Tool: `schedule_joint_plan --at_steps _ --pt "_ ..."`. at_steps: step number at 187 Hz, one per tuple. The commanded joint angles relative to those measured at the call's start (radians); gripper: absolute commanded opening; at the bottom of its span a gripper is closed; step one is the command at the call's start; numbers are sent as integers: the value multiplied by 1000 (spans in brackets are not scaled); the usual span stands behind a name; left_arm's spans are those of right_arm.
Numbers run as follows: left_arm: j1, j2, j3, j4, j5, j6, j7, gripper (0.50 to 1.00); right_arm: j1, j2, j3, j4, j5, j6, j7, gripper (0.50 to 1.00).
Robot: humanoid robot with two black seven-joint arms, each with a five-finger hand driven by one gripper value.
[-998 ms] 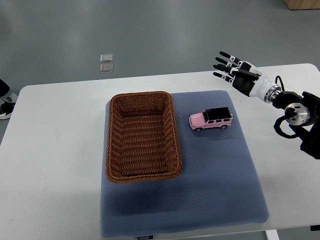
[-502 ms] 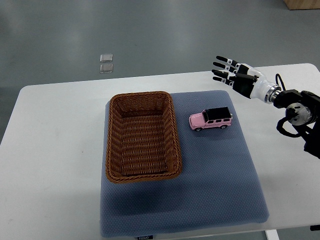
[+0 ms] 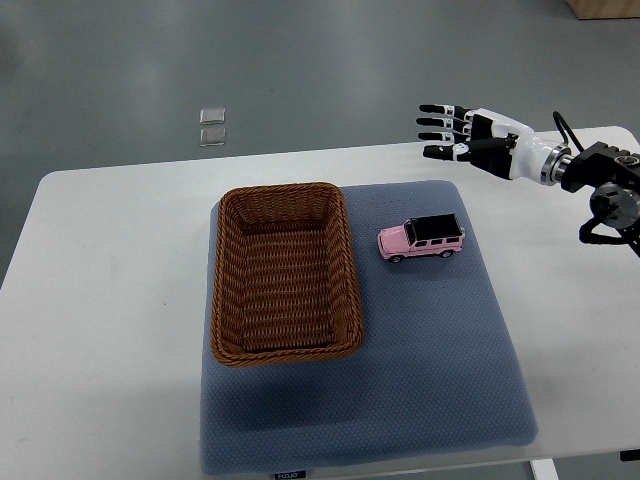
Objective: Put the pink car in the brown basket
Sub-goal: 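Lower the open right hand down onto the pink toy car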
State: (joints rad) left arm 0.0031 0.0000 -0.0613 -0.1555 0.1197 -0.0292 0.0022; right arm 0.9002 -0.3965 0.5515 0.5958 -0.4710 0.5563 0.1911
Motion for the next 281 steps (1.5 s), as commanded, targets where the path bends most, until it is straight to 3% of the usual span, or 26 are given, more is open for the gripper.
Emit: schedule_joint_plan --at_steps 1,19,68,141,205,253,281 --pt "0 0 0 -1 0 -1 -1 1000 3 -22 1 12 -132 -3 70 913" --pt "0 0 0 1 0 0 1 1000 3 -54 1 15 -224 -4 128 913" --pt "0 0 0 1 0 0 -1 1000 5 -93 -1 73 -469 -15 183 913" --pt "0 0 0 -1 0 0 1 1000 13 -93 -2 122 -752 -23 191 913" --pt "0 0 0 -1 0 -1 1 1000 9 -91 -79 170 -870 -104 192 913" --pt "0 0 0 1 0 0 1 1000 8 -84 -229 171 -873 -272 194 911" --pt "0 0 0 -1 0 0 1 1000 3 -81 -242 170 -871 -294 202 911"
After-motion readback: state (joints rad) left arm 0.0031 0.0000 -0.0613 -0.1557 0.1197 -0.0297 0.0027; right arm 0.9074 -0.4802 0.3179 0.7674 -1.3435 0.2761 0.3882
